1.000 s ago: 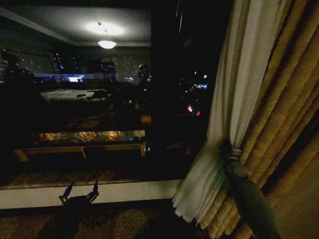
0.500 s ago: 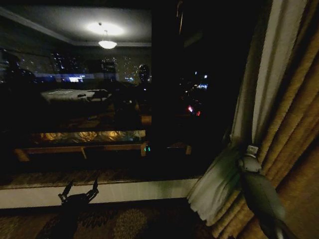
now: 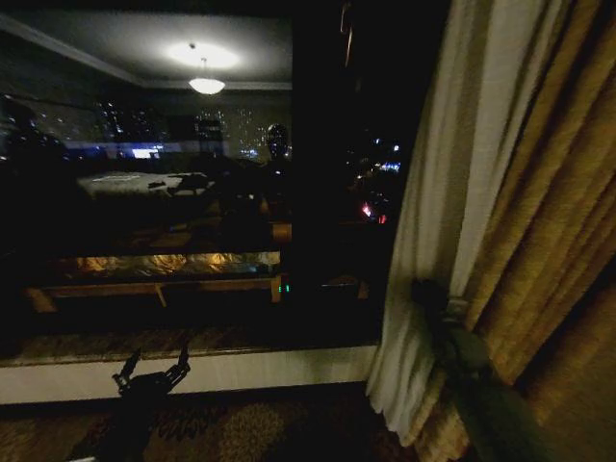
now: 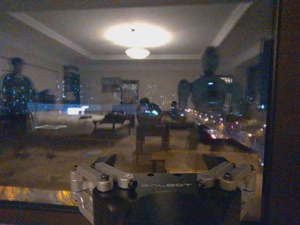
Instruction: Open the curtains by pulling them apart, changing their state from closed to fully open.
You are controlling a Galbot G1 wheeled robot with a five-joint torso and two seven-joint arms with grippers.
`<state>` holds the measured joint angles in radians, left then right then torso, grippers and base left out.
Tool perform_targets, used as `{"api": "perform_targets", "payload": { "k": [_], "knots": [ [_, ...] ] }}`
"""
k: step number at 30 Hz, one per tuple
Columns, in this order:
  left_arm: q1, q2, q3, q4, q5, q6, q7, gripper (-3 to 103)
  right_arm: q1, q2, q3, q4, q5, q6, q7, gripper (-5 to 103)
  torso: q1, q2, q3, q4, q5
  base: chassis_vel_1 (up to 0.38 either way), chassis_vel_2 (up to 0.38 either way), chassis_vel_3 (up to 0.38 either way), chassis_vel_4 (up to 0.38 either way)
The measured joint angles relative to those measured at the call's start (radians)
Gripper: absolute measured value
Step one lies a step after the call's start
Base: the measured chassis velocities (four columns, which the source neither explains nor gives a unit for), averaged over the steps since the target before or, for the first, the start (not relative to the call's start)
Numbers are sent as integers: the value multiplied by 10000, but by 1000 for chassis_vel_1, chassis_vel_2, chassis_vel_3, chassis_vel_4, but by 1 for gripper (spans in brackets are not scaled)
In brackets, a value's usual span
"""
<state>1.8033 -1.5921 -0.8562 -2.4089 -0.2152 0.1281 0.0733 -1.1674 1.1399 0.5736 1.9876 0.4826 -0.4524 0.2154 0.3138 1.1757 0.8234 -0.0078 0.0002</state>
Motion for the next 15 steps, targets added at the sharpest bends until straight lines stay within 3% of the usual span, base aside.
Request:
{"api": "perform_targets", "payload": {
  "k": [3, 5, 8, 15],
  "knots": [
    [6, 3, -22, -92, -12, 158, -18, 100, -869, 256, -165, 909, -756, 25, -189, 63, 0, 0, 0, 2, -2, 0, 0, 0, 0],
    [12, 3, -23, -94, -12, 164, -12, 100, -1108, 284, -157, 1120, -1080, 88, -327, 63, 0, 1, 0, 2, -2, 0, 0, 0, 0],
    [55, 5, 23, -96, -1, 160, 136, 100, -1818, 309, 136, 1592, -2193, 447, -1134, 80, 0, 0, 0, 0, -3, 0, 0, 0, 0],
    [153, 7, 195, -415, -178, 241, 192, 100, -2348, 522, 285, 1744, -2948, 1104, -1219, 100, 0, 0, 0, 1, 0, 0, 0, 0, 0]
  ]
}}
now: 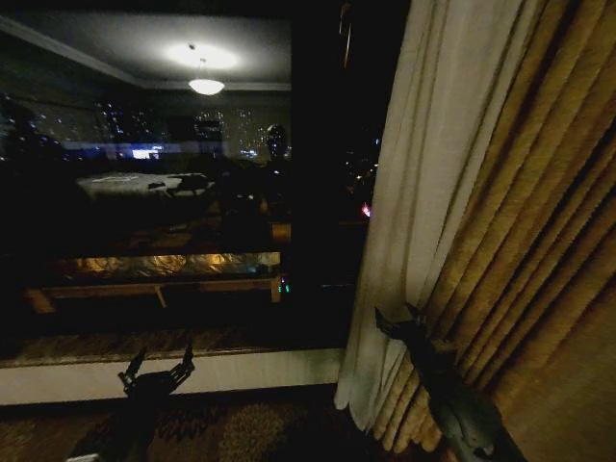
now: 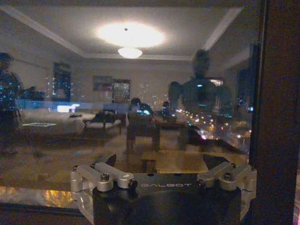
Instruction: Open the curtains by pulling them apart, changing their state from closed to fully open.
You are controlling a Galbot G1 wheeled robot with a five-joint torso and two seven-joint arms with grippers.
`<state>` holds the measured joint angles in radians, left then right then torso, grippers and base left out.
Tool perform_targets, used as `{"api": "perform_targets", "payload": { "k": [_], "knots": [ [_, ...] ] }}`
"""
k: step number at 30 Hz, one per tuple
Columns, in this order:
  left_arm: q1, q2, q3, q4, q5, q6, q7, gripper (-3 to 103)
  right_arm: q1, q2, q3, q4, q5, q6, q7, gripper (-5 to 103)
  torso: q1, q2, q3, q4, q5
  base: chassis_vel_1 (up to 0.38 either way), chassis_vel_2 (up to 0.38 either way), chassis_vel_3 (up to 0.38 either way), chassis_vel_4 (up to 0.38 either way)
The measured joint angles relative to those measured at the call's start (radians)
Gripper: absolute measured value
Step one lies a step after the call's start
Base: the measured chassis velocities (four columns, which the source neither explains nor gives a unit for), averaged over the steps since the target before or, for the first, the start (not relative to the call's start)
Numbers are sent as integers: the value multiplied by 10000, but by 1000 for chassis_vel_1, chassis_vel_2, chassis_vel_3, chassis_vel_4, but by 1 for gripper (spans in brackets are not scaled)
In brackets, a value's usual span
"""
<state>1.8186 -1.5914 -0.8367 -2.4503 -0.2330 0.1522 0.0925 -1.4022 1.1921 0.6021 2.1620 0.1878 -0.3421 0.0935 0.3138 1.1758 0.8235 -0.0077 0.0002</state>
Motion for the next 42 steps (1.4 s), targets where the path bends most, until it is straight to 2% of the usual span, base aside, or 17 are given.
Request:
{"api": "perform_targets", "payload": {
  "k": [5, 19, 42],
  "knots": [
    [-242, 75, -259, -35, -32, 276, 212, 100, -119, 153, -110, 119, -170, 60, 206, 100, 0, 0, 0, 1, 1, 0, 0, 0, 0],
    [-154, 52, -123, 244, 196, 225, 423, 100, -356, 81, -86, 418, -257, 90, 314, 100, 0, -1, 1, 1, 0, 119, 117, -111, -121],
    [-349, 8, -84, 360, 390, 64, 507, 100, -628, 254, -433, 401, -410, 183, 185, 100, 1, -1, 1, 0, 0, 324, 333, -337, -324]
  ]
}}
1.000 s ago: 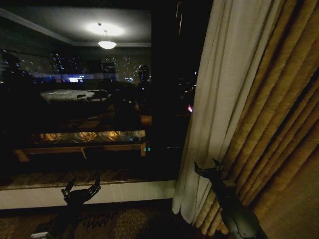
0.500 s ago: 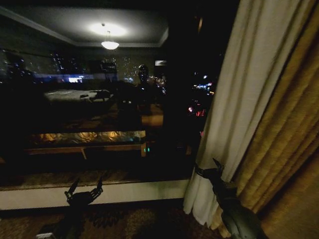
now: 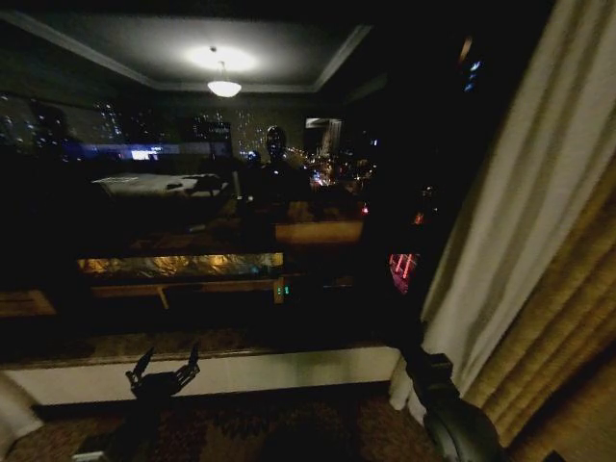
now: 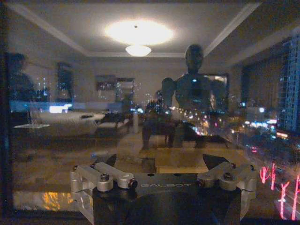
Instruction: Open the curtains by pulling them apart, changing their state from closed to fully open.
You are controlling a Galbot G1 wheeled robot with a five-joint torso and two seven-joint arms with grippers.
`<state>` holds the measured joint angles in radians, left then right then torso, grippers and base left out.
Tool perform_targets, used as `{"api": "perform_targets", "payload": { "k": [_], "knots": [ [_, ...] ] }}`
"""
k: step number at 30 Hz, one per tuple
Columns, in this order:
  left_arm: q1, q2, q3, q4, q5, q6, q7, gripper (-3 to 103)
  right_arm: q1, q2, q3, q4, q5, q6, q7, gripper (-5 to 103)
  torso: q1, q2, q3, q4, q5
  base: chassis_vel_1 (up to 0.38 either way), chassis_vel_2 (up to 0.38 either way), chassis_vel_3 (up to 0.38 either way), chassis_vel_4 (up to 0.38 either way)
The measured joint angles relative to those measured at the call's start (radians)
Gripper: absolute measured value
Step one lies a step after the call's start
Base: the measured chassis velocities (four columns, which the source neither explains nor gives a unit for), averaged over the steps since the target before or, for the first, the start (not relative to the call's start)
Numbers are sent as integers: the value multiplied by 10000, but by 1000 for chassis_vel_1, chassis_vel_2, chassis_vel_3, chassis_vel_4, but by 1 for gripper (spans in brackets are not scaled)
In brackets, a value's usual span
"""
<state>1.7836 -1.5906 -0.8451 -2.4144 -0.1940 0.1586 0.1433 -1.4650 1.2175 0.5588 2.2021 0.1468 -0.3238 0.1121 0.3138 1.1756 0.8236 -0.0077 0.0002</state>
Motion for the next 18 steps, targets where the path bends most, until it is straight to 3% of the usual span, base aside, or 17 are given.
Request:
{"api": "perform_targets", "payload": {
  "k": [18],
  "knots": [
    [172, -6, 171, -54, 422, -88, 182, 100, -173, 241, 215, -365, 80, 543, -30, 100, 1, 0, 0, 0, 0, 355, 350, -351, -361]
  ]
}}
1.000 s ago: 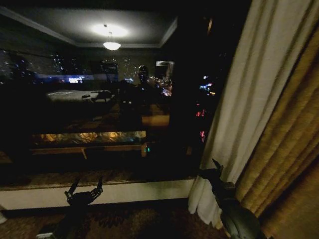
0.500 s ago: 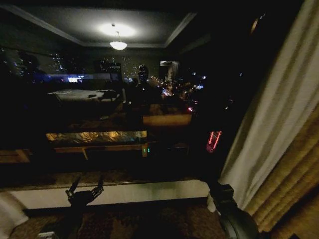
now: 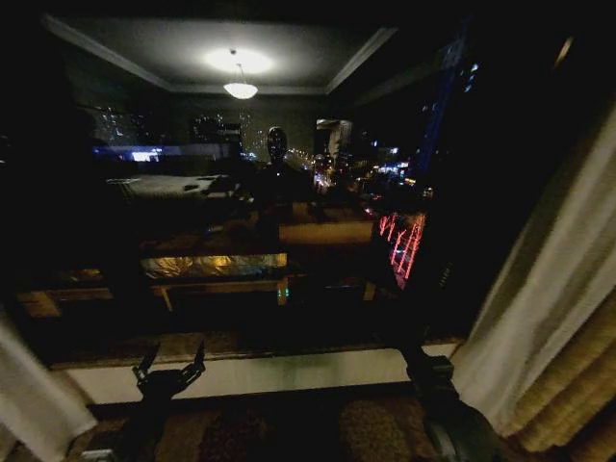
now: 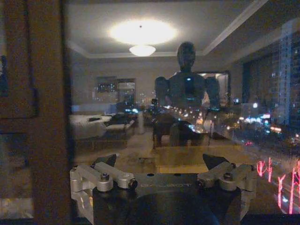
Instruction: Open the curtains by pulling them apart, changing their state from closed to fully open.
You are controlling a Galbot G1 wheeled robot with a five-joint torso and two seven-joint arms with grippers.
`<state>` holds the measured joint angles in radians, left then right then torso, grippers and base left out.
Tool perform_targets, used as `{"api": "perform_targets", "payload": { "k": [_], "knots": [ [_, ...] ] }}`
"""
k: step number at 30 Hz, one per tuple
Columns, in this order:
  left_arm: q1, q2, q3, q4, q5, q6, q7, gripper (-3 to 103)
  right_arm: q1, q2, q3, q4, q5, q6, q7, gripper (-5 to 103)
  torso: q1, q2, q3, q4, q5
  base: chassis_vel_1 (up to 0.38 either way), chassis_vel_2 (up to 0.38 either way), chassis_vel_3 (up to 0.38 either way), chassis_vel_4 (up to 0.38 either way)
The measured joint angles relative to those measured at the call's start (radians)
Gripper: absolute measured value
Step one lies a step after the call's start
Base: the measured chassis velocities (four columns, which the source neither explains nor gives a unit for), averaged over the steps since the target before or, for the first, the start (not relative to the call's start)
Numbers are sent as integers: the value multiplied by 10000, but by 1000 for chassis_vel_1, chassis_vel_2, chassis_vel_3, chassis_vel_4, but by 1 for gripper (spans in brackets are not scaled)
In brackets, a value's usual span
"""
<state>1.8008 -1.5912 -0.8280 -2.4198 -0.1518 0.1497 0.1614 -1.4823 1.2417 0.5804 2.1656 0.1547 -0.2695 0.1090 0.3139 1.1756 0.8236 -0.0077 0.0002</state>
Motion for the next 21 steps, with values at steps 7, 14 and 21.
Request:
{"api": "perform_targets", "payload": {
  "k": [7, 14, 21],
  "knots": [
    [230, 0, -10, 123, -50, -250, -1, 100, -139, 0, 38, 0, 35, 115, -5, 100, -1, 0, -1, 0, -2, 352, 360, -364, -351],
    [244, 0, -20, 217, -71, -390, 62, 100, -215, 136, -51, -1, -21, 154, -17, 100, -1, 0, -1, 0, 2, 357, 365, -356, -349],
    [327, 0, -93, 350, -82, -555, 211, 100, -202, 126, -68, -81, -77, 241, -198, 100, -1, 0, -1, 1, 2, 361, 362, -367, -344]
  ]
}}
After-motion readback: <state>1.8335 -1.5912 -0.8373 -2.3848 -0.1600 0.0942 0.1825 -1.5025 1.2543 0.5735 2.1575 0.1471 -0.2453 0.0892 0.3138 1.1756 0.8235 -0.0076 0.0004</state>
